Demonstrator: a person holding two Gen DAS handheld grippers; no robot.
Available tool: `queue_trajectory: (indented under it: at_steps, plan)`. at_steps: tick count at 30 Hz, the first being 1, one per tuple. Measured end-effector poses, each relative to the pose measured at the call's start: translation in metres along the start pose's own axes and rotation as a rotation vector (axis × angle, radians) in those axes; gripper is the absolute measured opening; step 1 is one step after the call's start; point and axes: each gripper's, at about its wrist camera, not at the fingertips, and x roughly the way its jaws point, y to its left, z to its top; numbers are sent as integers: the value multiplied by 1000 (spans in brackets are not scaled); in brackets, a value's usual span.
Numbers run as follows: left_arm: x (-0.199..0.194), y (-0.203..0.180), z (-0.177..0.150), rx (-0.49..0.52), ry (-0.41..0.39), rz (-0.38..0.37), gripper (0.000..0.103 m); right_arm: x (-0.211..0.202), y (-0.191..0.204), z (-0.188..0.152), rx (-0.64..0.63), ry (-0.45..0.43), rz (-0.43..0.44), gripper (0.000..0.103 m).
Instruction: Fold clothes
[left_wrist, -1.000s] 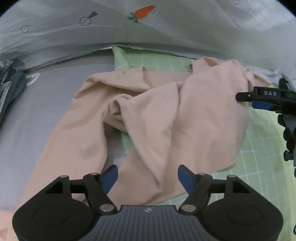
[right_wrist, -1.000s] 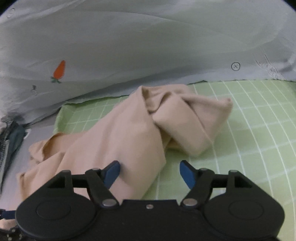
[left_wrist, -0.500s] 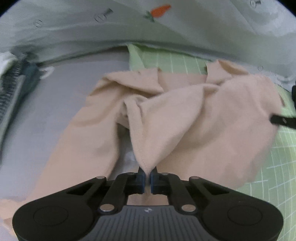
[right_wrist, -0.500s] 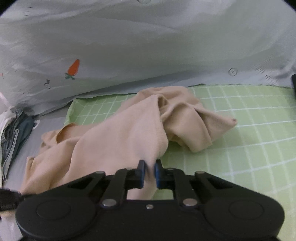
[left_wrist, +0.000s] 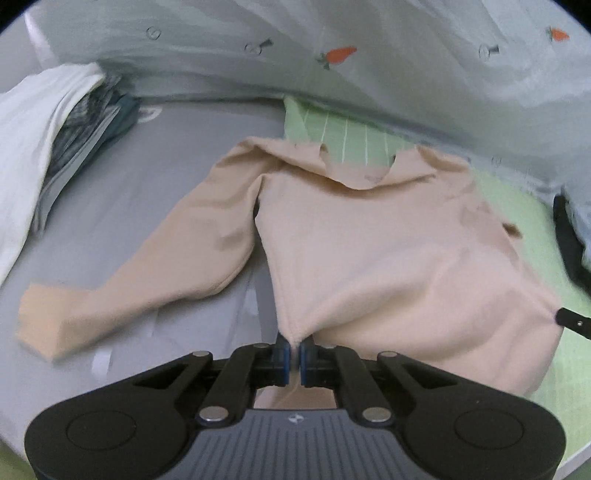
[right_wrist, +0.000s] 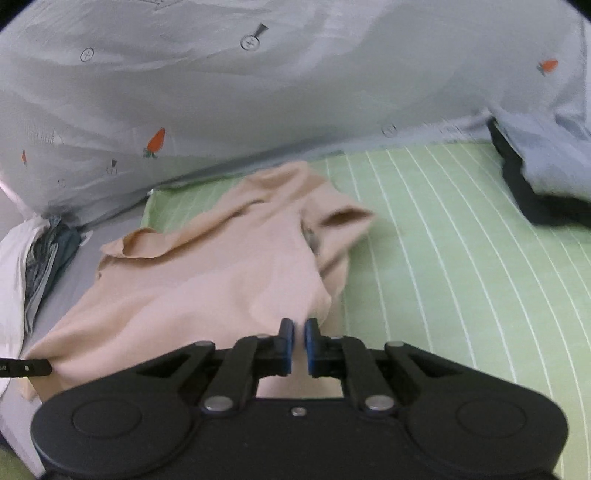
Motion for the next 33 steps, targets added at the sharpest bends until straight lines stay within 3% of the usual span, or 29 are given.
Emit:
queue_trajectory:
  at_steps: [7, 16, 18, 20, 22, 24, 26, 27, 30, 33]
  plan:
    - [6, 4, -40, -46, 81, 94, 6, -17, -15, -35, 20, 52, 10, 3]
    - [4, 21, -45, -75, 85, 159, 4, -16, -6, -48, -14, 86, 2, 7]
    - [5, 21, -40, -63, 79, 155, 10, -10, -2, -48, -17, 91, -20, 12]
    - [6, 21, -35, -51, 73, 151, 18, -5, 4, -48, -30, 90, -51, 38]
    - [7, 21, -30, -39, 68, 147, 28, 0, 9, -50, -50, 87, -91, 46]
    - [8, 21, -25, -26, 62, 144, 52, 5, 13, -50, -71, 92, -129, 59]
    - [8, 22, -20, -14, 56, 140, 67, 9, 16, -50, -88, 91, -168, 96]
    - [11, 19, -15, 7, 59, 123, 69, 10, 17, -49, -91, 87, -191, 103]
    - [19, 3, -2, 73, 80, 65, 75, 10, 18, -47, -75, 69, -222, 103]
    - [31, -15, 5, 132, 105, 21, 77, 9, 14, -44, -33, 33, -191, 103]
